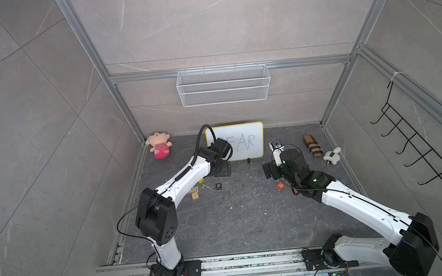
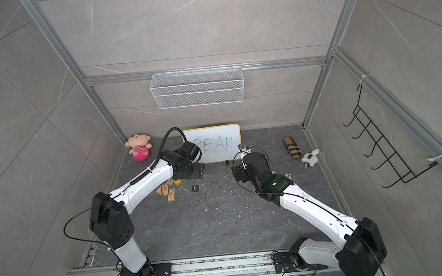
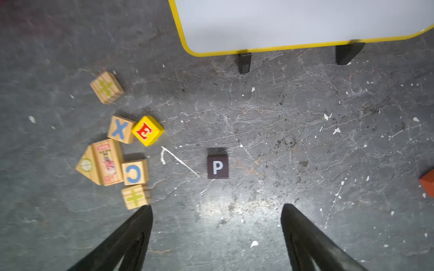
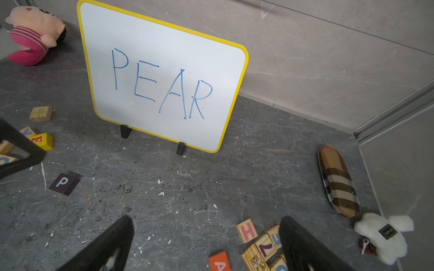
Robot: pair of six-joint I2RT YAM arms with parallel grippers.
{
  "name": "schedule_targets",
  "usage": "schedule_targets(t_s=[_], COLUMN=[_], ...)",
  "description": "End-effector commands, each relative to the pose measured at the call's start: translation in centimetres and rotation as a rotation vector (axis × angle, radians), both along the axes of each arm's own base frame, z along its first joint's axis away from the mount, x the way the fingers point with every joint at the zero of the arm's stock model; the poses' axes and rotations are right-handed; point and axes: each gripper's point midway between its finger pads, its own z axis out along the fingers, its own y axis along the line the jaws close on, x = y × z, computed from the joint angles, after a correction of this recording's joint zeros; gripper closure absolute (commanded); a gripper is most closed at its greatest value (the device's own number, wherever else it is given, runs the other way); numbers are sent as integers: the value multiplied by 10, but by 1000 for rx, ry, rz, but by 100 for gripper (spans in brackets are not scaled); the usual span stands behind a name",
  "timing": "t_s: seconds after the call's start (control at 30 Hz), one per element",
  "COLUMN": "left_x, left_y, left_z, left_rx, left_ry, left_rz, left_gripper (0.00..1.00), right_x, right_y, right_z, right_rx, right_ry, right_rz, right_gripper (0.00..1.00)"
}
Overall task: Spell the uppercase word “pear” with letter blocks
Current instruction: Pick up the letter block from the center of the board.
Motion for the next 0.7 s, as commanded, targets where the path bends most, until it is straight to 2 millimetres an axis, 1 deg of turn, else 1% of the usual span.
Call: schedule_targets(t_s=[0.0,0.03,0.07,0.17,0.23,0.33,0.4,0.43,0.53,0.6,0.67], left_x=[0,1,2,3,5,11,17,21,31,36,40], left_y=[36,49,59,76,85,97,102,102,97,93,92], left_z=[8,3,-1,-14,-23,-38,-47,-49,-56,-60,-64], left_rx=[42,44,32,1,37,79,86,88,83,72,82], left_ry=[2,26,48,93,106,136,146,141,129,123,134], left_rz=[-13,-2,11,-21,-48,-57,-64,-71,-99,-122,-135], left_gripper=[29,39,41,40,39,35,32,30,24,18,18], right_x=[3,3,3,2,1,2,2,2,1,-1,-1], right_y=[8,9,8,9,9,12,13,14,14,14,12], right_z=[7,8,8,11,13,17,18,18,18,18,19], right_rx=[6,5,3,4,6,11,11,13,12,8,4], right_ry=[-14,-17,-16,-22,-25,-29,-30,-31,-31,-32,-35], right_rz=[23,26,25,29,32,42,46,47,48,50,45], right_gripper=[1,1,1,1,1,1,1,1,1,1,1])
